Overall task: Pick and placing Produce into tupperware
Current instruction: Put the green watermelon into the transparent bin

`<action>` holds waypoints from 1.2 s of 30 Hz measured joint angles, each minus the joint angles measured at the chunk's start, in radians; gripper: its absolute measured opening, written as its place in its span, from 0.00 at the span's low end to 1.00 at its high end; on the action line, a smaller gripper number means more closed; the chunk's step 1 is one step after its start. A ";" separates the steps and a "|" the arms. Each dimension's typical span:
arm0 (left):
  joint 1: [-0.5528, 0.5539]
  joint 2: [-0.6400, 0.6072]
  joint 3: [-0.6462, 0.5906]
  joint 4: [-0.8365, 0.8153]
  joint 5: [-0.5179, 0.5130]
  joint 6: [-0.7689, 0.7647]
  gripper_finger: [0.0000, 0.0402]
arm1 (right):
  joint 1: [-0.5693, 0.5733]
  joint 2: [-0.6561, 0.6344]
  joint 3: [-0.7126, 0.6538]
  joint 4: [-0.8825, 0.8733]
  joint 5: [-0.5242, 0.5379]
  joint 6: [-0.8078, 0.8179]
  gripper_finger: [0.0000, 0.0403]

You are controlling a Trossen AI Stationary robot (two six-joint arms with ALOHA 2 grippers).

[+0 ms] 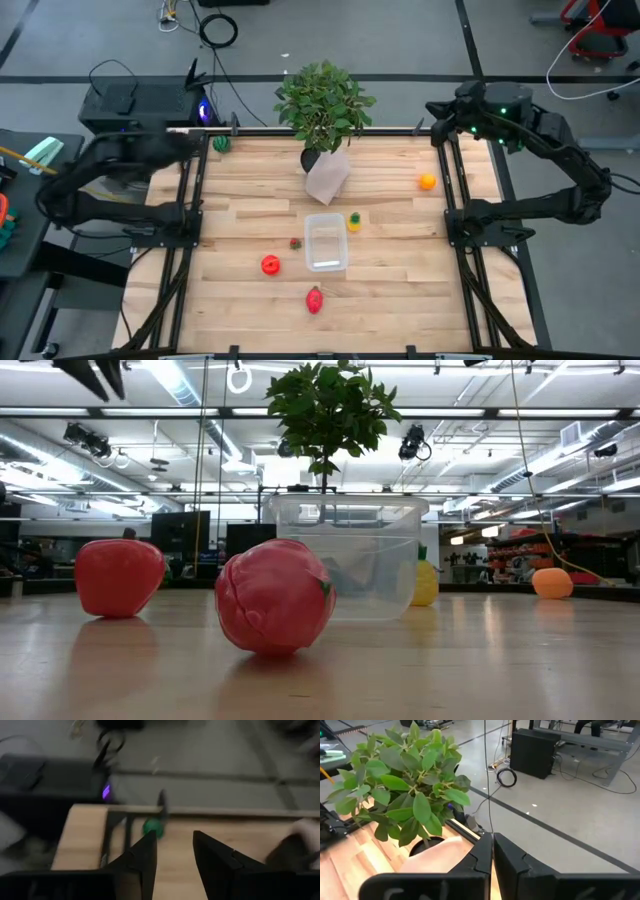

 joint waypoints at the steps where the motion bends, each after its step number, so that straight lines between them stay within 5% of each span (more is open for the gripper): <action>1: 0.030 0.026 -0.001 0.003 0.024 0.006 0.34 | 0.000 0.000 0.000 -0.001 0.000 0.000 0.06; 4: 0.129 0.102 -0.002 0.043 0.125 0.081 0.34 | 0.000 0.001 0.000 -0.001 -0.001 0.004 0.06; 13: 0.559 0.293 -0.002 0.298 0.486 0.634 0.34 | 0.000 0.001 0.000 -0.018 -0.001 0.026 0.06; 16: 0.700 0.341 -0.002 0.371 0.572 0.683 0.34 | 0.001 0.000 0.000 -0.041 -0.001 0.027 0.06; 21: 0.774 0.407 -0.007 0.453 0.742 0.654 0.33 | 0.001 0.001 0.000 -0.070 -0.017 0.038 0.06; 27: 0.710 0.483 -0.008 0.453 0.725 0.601 0.37 | 0.002 0.002 0.000 -0.071 -0.037 0.061 0.06; 33: 0.564 0.561 -0.009 0.535 0.456 0.393 0.39 | 0.002 0.010 0.000 -0.071 -0.036 0.065 0.06; 36: 0.524 0.589 -0.008 0.632 0.413 0.253 0.39 | 0.002 0.015 0.000 -0.072 -0.035 0.065 0.06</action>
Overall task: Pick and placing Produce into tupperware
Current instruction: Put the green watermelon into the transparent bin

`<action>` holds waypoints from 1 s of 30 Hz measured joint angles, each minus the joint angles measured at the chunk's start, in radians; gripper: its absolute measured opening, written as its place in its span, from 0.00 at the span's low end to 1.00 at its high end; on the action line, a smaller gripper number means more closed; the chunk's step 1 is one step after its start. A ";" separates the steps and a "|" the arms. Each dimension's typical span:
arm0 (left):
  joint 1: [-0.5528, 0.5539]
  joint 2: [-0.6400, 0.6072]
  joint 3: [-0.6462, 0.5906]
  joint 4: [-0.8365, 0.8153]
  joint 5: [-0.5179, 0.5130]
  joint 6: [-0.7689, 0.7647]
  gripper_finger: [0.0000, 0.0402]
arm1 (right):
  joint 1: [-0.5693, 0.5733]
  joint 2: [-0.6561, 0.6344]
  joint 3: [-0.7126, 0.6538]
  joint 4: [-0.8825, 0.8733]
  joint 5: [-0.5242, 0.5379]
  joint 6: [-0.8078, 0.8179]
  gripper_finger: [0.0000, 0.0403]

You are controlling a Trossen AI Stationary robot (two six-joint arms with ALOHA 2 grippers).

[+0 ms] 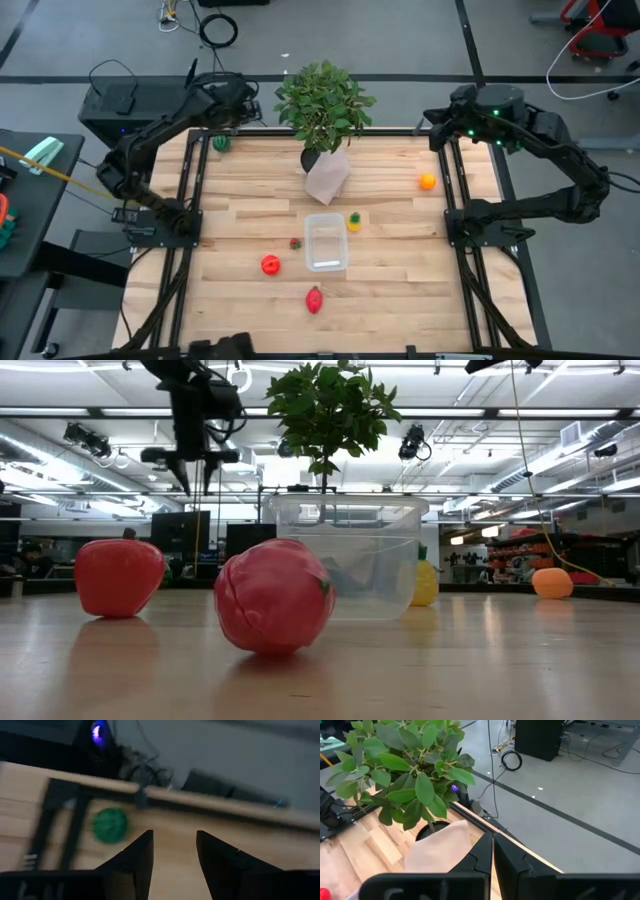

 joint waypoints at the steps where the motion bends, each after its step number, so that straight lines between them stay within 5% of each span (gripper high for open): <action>1: -0.009 0.009 0.000 0.016 -0.004 -0.028 0.38 | 0.000 0.001 0.000 -0.002 -0.001 0.000 0.06; 11: -0.070 0.107 -0.010 -0.168 -0.110 -0.328 0.32 | 0.000 0.007 0.000 -0.053 0.000 -0.001 0.06; 18: -0.129 0.077 -0.181 -0.134 -0.082 -0.633 0.30 | 0.000 0.007 0.000 -0.080 0.000 -0.009 0.06; 30: -0.111 0.039 -0.361 -0.004 -0.099 -0.674 0.26 | 0.000 0.007 0.000 -0.101 -0.034 -0.012 0.06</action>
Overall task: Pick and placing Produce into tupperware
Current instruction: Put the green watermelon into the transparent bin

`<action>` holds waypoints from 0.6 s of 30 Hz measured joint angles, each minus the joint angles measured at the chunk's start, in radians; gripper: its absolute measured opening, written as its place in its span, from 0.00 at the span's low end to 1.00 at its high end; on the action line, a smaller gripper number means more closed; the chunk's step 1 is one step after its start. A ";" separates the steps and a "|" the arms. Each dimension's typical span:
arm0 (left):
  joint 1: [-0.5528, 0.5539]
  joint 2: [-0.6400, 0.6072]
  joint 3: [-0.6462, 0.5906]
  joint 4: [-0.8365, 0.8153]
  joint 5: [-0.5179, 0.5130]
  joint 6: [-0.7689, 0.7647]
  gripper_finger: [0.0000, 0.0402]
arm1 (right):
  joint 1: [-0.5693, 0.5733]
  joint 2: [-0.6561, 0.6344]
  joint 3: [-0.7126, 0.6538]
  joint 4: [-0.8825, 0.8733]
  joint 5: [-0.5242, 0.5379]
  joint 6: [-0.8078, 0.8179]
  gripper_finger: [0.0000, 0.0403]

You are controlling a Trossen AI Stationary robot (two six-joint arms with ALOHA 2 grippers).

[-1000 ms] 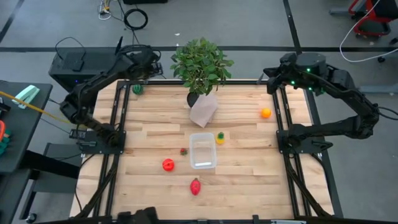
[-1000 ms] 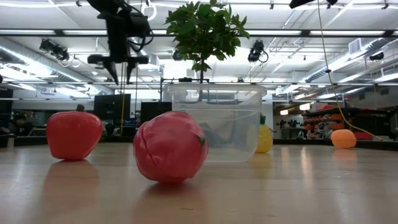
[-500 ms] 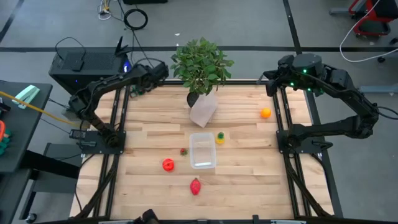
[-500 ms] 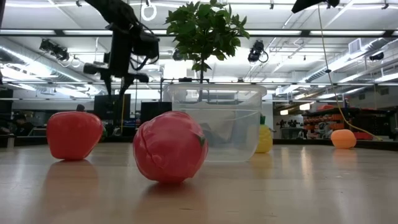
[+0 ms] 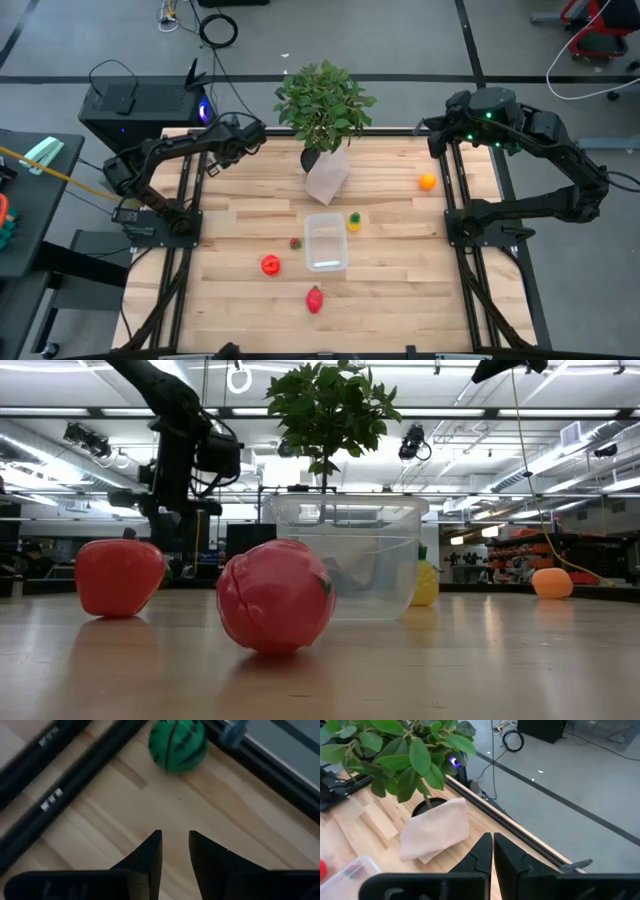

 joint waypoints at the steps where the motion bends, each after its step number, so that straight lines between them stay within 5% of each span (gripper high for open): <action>1: 0.006 0.000 -0.007 -0.010 -0.013 0.028 0.26 | 0.000 0.000 0.000 0.000 -0.006 0.000 0.06; 9: 0.028 0.000 -0.021 -0.026 -0.009 0.344 0.25 | 0.000 0.000 0.000 0.000 -0.011 0.000 0.06; 18: -0.015 0.000 -0.021 -0.004 0.008 0.406 0.24 | 0.000 0.000 0.000 0.001 -0.011 -0.026 0.06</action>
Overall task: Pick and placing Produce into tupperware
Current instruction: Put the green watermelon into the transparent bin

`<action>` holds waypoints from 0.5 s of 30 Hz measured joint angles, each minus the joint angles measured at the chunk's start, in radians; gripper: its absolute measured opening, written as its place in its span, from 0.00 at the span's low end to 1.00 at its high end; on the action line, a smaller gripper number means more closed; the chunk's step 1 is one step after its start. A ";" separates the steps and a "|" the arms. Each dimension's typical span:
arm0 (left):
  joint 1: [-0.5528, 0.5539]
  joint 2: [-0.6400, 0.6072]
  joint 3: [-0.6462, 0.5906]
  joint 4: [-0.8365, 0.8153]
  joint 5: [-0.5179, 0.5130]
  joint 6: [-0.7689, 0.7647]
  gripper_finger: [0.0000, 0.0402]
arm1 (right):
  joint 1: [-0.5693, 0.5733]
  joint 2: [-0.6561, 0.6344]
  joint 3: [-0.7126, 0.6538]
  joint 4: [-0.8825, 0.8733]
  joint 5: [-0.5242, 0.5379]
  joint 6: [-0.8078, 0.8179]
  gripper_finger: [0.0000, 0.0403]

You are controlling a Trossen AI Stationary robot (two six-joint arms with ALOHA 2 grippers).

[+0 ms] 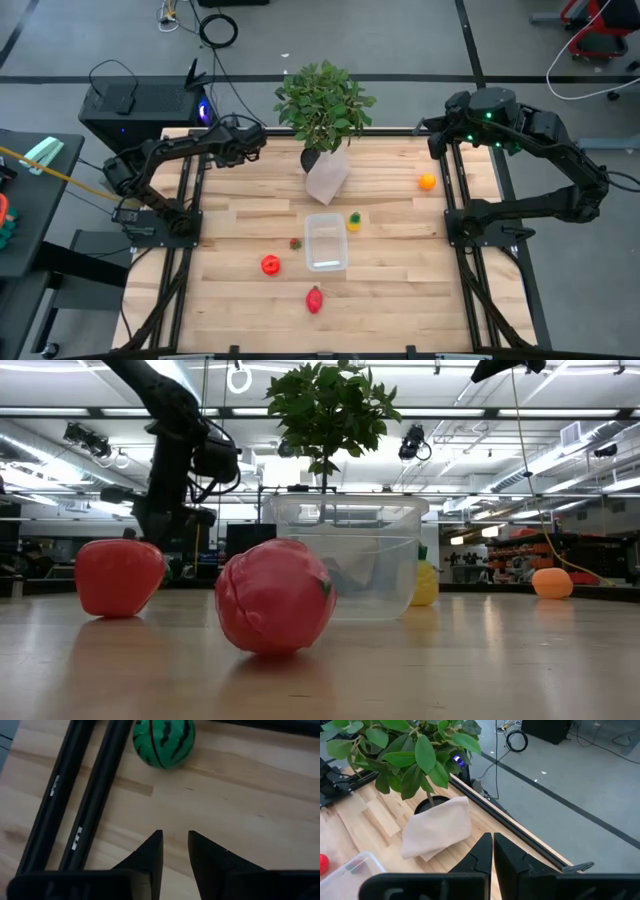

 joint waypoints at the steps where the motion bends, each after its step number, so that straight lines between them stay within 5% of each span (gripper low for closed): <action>1: -0.002 0.000 0.000 0.006 0.000 0.002 0.24 | 0.000 0.000 0.000 0.000 0.000 0.000 0.06; 15: 0.074 0.000 0.000 0.246 -0.004 -0.050 0.17 | 0.000 0.000 0.000 0.000 0.000 -0.007 0.06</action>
